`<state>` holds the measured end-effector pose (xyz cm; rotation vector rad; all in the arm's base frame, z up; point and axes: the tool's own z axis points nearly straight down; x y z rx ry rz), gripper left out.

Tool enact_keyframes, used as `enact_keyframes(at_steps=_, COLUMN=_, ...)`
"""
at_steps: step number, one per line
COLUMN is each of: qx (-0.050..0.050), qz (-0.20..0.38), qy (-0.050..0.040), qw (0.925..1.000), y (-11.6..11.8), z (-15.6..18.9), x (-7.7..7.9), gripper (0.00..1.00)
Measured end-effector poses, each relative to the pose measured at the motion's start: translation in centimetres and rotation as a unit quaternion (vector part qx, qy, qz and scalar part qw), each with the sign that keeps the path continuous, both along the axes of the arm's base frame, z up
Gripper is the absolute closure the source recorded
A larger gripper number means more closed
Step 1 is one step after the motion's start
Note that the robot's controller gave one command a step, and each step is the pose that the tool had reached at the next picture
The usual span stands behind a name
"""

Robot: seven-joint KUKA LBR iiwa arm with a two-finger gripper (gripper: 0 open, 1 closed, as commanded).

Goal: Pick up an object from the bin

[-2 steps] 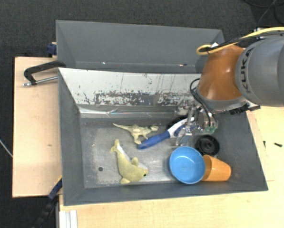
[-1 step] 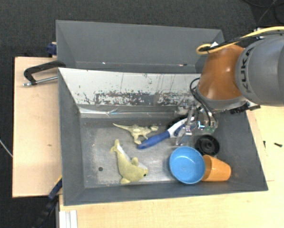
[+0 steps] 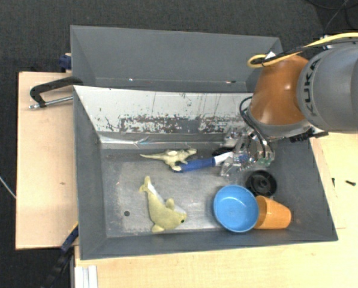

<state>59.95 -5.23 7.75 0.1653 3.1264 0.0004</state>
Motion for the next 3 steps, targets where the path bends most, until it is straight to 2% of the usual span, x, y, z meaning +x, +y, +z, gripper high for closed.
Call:
enact_keyframes(at_steps=1, qx=0.000, qz=0.000, qy=0.0016, qw=1.0000, y=0.0, z=3.6, x=0.2, gripper=1.00)
enact_keyframes(at_steps=2, qx=0.000, qz=0.000, qy=0.0033, qw=1.0000, y=0.0, z=4.2, x=0.3, gripper=1.00)
enact_keyframes(at_steps=3, qx=0.000, qz=0.001, qy=0.0017, qw=1.0000, y=0.1, z=7.4, x=0.4, gripper=1.00)
